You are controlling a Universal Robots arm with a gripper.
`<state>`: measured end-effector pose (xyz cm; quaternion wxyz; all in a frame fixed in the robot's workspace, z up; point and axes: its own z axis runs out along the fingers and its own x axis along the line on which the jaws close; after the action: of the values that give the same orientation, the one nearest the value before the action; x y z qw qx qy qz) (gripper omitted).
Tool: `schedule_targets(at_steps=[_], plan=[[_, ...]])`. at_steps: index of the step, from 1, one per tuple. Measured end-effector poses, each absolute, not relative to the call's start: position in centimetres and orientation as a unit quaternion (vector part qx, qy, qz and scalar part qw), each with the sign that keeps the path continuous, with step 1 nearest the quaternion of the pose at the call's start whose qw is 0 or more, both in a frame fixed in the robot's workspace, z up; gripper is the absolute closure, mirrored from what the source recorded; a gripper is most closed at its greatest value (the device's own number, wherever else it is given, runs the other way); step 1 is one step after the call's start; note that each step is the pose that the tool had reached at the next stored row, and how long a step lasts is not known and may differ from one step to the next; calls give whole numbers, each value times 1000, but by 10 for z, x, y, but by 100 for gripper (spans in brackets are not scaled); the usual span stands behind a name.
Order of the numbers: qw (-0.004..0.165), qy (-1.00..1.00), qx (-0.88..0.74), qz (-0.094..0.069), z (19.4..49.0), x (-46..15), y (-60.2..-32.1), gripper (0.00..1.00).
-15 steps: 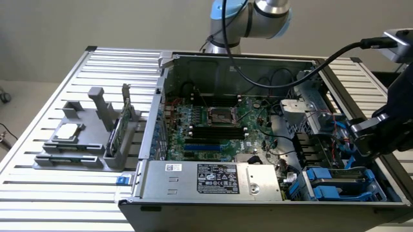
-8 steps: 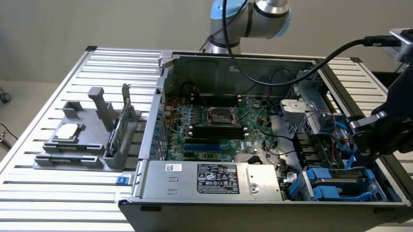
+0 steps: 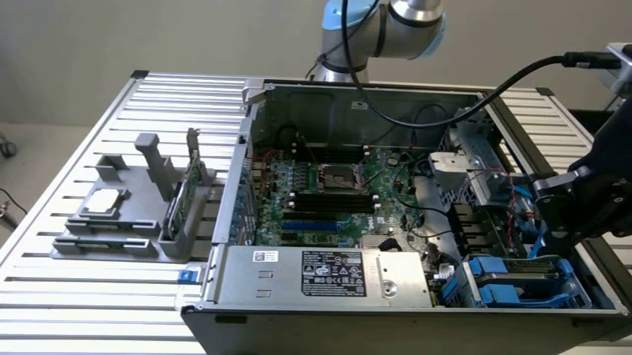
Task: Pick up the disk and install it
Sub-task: 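Insert the first disk wire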
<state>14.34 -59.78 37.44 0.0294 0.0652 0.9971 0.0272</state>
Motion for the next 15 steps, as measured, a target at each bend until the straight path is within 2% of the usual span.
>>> schedule_targets(at_steps=[15], plan=[[31,989,141,34,374,143,-598,89]])
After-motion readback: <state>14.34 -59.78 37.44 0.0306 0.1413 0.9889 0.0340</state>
